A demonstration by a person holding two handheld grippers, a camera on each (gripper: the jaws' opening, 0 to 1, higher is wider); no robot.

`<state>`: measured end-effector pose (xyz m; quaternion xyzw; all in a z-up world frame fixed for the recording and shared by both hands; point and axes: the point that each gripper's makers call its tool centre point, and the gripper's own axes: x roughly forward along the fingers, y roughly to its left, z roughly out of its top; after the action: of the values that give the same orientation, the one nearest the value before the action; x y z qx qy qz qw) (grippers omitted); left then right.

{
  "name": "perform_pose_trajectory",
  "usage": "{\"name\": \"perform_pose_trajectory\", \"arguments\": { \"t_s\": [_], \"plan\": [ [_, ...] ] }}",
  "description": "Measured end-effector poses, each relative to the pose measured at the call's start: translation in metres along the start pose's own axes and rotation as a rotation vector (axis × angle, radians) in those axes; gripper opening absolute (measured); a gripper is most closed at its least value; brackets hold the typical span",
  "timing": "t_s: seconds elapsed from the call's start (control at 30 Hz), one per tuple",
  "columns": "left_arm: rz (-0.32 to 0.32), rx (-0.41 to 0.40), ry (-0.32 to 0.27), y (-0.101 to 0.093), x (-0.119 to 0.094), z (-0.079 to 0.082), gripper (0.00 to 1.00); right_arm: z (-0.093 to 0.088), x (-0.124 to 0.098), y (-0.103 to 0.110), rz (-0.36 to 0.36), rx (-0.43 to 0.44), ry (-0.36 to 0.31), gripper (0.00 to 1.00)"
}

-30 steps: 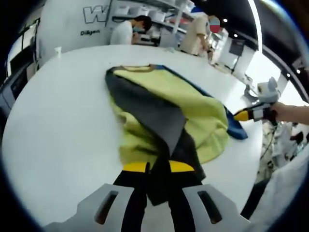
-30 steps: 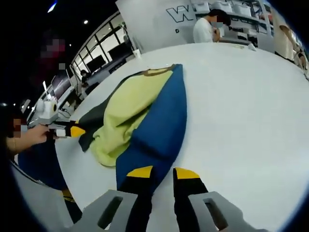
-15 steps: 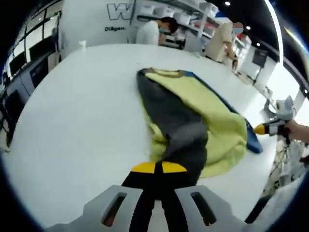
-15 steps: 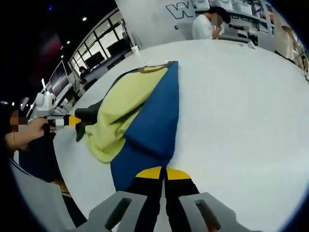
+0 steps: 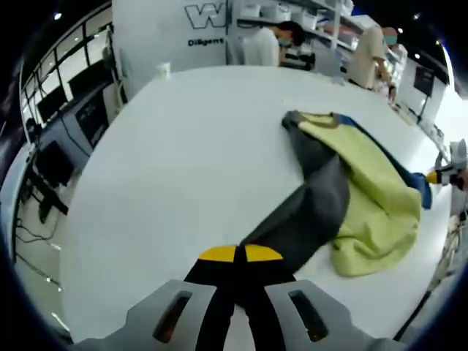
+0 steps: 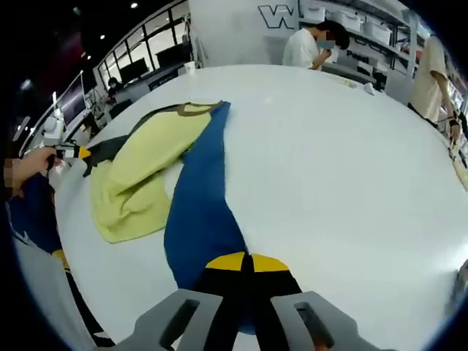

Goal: Fold the garment on the visible template until the final outline fits inside the template.

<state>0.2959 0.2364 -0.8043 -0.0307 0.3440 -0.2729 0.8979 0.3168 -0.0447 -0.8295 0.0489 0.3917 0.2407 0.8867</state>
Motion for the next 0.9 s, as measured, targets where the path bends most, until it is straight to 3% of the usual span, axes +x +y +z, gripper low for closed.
{"name": "perform_pose_trajectory", "arguments": {
  "t_s": [0.67, 0.9],
  "plan": [
    [-0.035, 0.028, 0.095, -0.011, 0.0, -0.034, 0.0, -0.035, -0.012, 0.011, 0.004, 0.042, 0.028, 0.0],
    [-0.019, 0.041, 0.113, -0.003, 0.002, -0.041, 0.0, -0.047, -0.015, 0.016, 0.01, 0.04, 0.044, 0.0]
  ]
}}
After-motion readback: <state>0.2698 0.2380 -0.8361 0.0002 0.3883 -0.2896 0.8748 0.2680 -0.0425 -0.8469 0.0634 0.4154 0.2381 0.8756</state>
